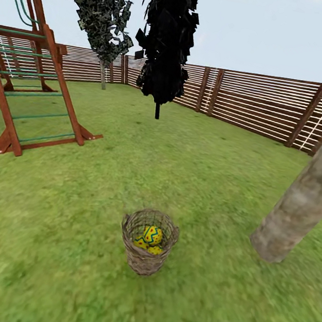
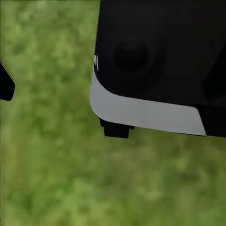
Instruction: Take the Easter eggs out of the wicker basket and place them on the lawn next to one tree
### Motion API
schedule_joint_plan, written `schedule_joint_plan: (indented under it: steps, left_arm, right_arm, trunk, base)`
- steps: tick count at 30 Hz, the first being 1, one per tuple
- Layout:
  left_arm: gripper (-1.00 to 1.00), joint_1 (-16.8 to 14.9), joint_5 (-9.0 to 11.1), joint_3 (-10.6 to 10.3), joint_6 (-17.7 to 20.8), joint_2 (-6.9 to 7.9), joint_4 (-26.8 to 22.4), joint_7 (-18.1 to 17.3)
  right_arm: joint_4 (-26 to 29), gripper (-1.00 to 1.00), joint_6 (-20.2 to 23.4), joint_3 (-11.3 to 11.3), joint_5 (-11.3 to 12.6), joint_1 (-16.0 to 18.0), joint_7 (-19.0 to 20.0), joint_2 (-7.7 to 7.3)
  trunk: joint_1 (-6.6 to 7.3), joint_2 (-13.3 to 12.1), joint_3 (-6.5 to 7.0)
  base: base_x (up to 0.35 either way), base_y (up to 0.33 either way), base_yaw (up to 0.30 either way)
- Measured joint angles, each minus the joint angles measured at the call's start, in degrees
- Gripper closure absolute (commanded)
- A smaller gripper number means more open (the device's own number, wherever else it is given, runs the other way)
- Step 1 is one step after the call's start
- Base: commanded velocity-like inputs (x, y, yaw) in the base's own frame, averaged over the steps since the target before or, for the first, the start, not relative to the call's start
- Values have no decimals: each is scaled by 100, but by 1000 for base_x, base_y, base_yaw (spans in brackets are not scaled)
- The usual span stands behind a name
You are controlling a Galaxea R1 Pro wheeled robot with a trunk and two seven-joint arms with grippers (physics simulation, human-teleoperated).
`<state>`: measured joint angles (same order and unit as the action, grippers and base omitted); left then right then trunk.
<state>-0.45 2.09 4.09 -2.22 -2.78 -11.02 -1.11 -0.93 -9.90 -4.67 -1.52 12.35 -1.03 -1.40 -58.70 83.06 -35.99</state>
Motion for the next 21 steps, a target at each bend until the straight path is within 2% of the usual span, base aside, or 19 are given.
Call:
schedule_joint_plan:
  steps: [17,21]
  left_arm:
    - [-100,4,-2,0,0,0,-2,0]
    - [-100,1,-2,0,0,0,0,0]
  right_arm:
    - [-2,-100,-11,8,19,0,0,45]
    - [-3,-100,-24,9,10,2,7,39]
  trunk:
    - [0,0,0]
    - [0,0,0]
  base:
    - [336,72,-1]
    - [336,71,-195]
